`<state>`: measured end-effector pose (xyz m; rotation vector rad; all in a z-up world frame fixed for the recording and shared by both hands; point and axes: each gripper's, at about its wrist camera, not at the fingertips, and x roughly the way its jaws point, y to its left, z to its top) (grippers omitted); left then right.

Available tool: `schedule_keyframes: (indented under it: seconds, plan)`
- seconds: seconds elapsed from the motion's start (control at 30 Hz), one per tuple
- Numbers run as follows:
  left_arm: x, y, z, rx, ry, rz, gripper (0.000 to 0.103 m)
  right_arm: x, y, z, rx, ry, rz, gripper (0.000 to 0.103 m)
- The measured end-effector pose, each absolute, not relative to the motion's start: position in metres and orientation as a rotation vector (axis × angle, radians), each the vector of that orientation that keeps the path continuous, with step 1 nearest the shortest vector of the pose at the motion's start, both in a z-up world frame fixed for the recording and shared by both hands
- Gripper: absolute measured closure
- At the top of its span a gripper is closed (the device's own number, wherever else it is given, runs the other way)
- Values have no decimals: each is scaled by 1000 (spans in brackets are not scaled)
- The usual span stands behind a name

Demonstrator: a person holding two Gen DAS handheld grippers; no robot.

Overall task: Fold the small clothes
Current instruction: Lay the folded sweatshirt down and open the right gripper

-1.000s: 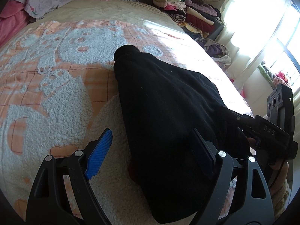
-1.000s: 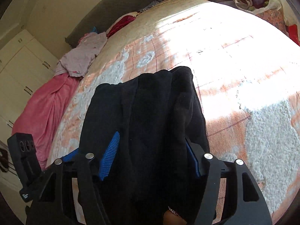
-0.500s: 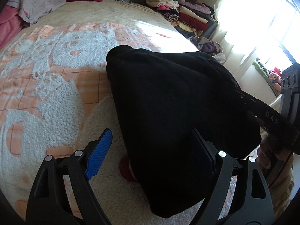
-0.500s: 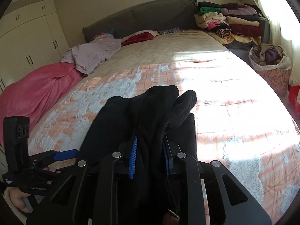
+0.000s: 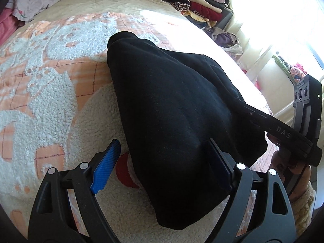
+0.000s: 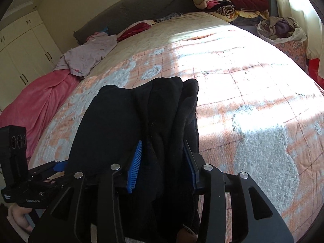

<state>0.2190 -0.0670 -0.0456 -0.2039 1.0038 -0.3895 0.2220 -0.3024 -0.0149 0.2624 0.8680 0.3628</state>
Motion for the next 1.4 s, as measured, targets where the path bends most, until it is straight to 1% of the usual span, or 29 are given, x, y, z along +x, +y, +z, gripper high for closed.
schedule_keyframes:
  seconds: [0.13,0.2,0.7,0.77,0.83,0.9,0.93,1.0,1.07,1.17,1.2,1.27,1.3,1.37,1.4]
  plan:
    - [216,-70,-44,-188,1004,-392,25,207,-309,-15,291,877,383,58]
    - [215,-71,-44,-187,1004,-391,25,201,-311,-15,306,882,389,57]
    - [209,-73,-41,-188,1019,-406,25,191,-308,-18,351,883,383,57]
    - [208,-73,-41,-187,1024,-411,25,191,-305,-18,342,883,385,59]
    - [208,-74,-41,-188,1028,-414,25,191,-301,-18,322,884,392,68]
    - [208,-74,-41,-190,1033,-417,25,190,-296,-15,282,874,391,75]
    - [208,-73,-41,-197,1033,-420,26,189,-294,-14,267,869,389,76]
    - [207,-72,-39,-188,1034,-408,39,188,-292,-8,236,860,381,80]
    - [205,-71,-35,-181,1031,-414,42,185,-297,0,246,833,382,81]
    - [204,-69,-30,-207,1018,-434,42,183,-307,7,242,816,364,81]
    - [204,-70,-29,-203,1018,-438,42,184,-307,4,230,822,348,81]
    - [204,-77,-31,-163,1029,-424,42,189,-306,-14,218,879,321,75]
    - [204,-80,-35,-136,1042,-414,41,190,-305,-23,203,901,288,66]
    - [206,-83,-43,-134,1068,-418,39,188,-305,-29,211,887,271,64]
    - [207,-83,-46,-139,1076,-418,39,186,-304,-27,209,878,257,62]
